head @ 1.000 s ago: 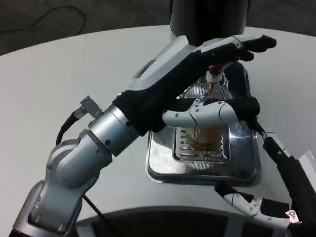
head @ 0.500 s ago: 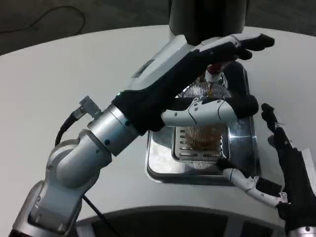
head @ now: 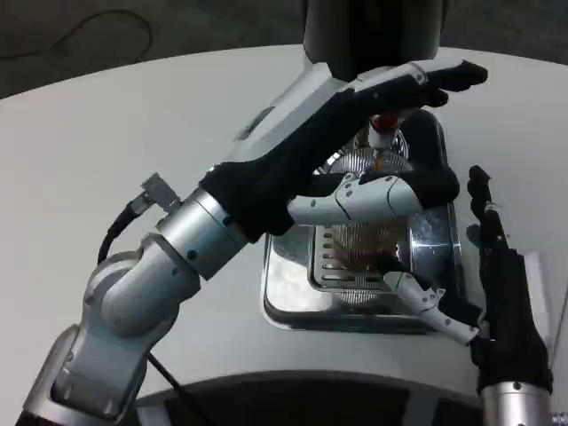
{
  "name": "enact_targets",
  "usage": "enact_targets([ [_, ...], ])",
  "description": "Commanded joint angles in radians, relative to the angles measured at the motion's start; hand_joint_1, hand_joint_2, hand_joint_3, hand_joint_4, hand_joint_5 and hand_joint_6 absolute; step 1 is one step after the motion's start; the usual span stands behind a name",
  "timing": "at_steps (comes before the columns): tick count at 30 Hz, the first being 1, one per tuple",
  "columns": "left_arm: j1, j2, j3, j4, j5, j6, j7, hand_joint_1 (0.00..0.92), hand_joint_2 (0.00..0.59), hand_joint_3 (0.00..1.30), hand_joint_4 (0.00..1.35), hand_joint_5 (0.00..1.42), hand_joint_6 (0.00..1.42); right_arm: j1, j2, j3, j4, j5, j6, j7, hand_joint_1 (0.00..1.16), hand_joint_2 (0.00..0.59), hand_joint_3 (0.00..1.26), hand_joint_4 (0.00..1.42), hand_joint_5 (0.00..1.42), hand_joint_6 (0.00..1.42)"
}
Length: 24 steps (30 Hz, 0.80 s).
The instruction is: Grasp the cup under the faucet to collect the drink, then remove the cup.
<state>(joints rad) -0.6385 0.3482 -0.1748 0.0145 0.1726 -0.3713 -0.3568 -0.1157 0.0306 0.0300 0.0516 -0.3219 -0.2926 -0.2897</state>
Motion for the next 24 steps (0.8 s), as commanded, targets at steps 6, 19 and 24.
enact_targets([
  [6, 0.04, 0.024, -0.008, 0.034, 0.035, 0.033, -0.016, 0.029, 0.106, 0.24, 0.2, 0.25, 0.09, -0.068, 0.023, 0.026, 0.106, 0.004, -0.066, -0.047, 0.88, 0.163, 0.05, 0.04, 0.03, 0.07],
  [19, 0.037, 0.023, -0.005, 0.04, 0.039, 0.035, -0.008, 0.028, 0.106, 0.24, 0.2, 0.25, 0.09, -0.148, 0.027, 0.041, 0.183, -0.002, -0.085, -0.066, 0.9, 0.175, 0.05, 0.04, 0.04, 0.08],
  [24, 0.037, 0.023, -0.004, 0.047, 0.041, 0.032, -0.01, 0.028, 0.106, 0.24, 0.2, 0.25, 0.09, -0.185, 0.029, 0.048, 0.229, -0.007, -0.09, -0.078, 0.9, 0.17, 0.05, 0.04, 0.04, 0.08],
])
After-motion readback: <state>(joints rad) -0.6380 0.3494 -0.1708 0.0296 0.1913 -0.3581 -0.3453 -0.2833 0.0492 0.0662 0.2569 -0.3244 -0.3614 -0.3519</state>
